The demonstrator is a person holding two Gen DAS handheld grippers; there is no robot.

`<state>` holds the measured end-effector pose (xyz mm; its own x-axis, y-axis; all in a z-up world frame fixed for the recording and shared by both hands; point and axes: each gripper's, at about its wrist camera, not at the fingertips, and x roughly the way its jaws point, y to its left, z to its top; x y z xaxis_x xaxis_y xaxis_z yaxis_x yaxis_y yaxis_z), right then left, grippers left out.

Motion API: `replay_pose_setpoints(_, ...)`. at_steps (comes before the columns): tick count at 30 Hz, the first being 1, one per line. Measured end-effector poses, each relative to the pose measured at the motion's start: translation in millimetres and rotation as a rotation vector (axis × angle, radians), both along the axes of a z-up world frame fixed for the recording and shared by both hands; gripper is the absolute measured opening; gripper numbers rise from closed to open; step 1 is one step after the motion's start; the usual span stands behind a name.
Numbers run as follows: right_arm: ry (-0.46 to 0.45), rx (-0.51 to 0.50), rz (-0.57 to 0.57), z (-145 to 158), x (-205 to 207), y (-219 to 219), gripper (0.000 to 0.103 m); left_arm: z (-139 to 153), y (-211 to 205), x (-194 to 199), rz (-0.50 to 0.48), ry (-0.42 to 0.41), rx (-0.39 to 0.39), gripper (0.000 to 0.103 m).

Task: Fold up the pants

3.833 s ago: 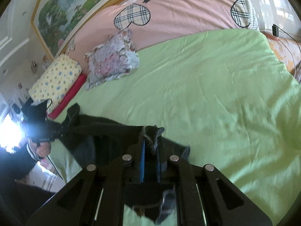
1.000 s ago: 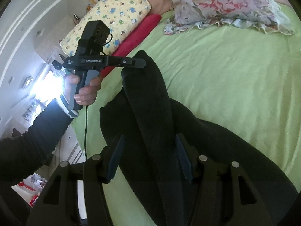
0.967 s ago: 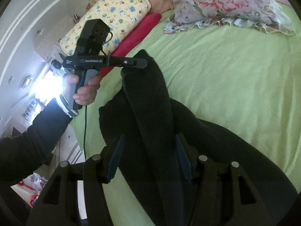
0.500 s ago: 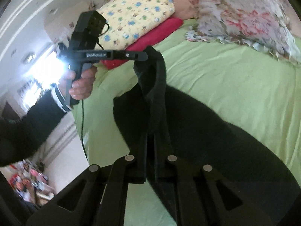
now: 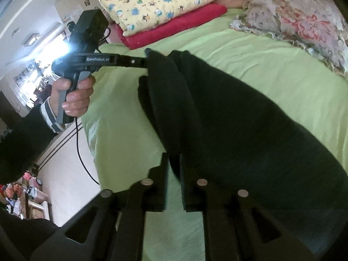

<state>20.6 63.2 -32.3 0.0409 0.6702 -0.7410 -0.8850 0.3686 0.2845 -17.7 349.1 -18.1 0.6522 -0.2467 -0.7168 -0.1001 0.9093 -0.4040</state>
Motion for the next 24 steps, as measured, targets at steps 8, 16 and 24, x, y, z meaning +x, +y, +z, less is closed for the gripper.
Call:
replay_pose_setpoints(8,0.043,0.088,-0.048,14.4,1.2,-18.9,0.045,4.7,4.2,-40.7,0.181,-0.002,-0.114,0.060)
replay_pose_setpoints(16,0.100,0.190,-0.214,29.4,39.0,-49.9,0.045,1.4,-13.3,-27.1,0.249,0.084,-0.192,0.069)
replay_pose_setpoints(24,0.076,0.164,-0.398,35.3,86.0,-68.9,0.045,-20.8,-16.1,2.6,0.342,0.192,-0.254,0.070)
